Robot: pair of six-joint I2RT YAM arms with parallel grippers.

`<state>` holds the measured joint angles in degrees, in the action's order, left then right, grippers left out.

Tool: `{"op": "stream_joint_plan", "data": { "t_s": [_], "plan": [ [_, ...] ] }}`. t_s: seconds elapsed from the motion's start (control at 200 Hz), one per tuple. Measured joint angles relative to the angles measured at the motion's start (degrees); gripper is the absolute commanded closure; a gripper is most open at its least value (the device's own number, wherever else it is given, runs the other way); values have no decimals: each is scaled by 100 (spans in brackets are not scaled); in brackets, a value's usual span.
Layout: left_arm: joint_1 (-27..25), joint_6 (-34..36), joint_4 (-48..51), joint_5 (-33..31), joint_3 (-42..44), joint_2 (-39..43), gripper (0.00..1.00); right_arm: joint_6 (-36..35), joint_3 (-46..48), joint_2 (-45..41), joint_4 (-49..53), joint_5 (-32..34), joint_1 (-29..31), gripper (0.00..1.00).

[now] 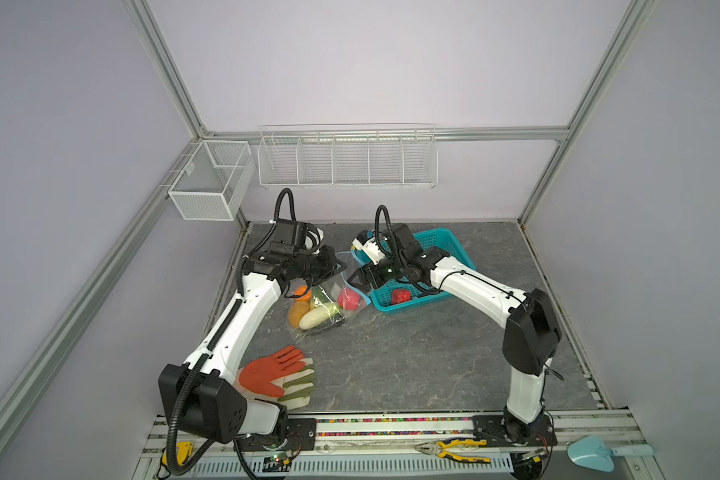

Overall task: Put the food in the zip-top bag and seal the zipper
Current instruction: 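Lower the apple into the bag and open the right gripper, then move the right gripper back to the basket over the red pepper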

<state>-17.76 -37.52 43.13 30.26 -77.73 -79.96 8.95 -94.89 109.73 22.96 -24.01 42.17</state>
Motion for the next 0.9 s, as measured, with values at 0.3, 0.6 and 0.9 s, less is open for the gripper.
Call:
{"op": "stream_joint_plan", "data": {
  "t_s": [0.3, 0.6, 0.9],
  "plan": [
    [0, 2, 7, 0, 2, 37, 100, -42, -7, -2, 72, 83, 4, 23],
    [0, 0, -52, 4, 129, 57, 100, -275, -2, -608, 651, 546, -245, 23],
    [0, -22, -96, 4, 308, 70, 100, -387, -37, -809, 1773, 1180, -809, 21]
  ]
}}
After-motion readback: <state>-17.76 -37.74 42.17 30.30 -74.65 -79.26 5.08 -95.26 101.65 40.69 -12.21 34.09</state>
